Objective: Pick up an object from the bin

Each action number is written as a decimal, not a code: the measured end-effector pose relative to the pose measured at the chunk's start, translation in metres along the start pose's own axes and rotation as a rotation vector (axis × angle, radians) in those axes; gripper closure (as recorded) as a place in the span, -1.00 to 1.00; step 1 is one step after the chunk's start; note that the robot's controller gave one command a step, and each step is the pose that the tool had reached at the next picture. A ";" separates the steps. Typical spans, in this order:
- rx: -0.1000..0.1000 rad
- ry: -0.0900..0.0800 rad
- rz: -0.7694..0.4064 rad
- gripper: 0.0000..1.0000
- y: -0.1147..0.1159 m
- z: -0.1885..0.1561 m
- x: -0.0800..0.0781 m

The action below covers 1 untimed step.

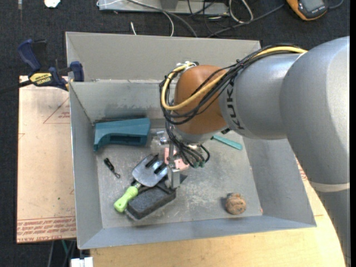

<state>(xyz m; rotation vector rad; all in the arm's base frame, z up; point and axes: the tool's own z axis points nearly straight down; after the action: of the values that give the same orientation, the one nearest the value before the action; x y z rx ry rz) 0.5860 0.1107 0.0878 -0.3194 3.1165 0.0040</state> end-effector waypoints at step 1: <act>-0.001 0.008 -0.013 -1.00 0.006 -0.019 -0.001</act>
Offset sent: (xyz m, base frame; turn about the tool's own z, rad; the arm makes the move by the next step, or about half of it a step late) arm -0.0012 0.0023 -0.0117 -0.0373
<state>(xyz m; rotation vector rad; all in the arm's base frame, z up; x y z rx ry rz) 0.5855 0.1171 0.1072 -0.3408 3.1220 0.0047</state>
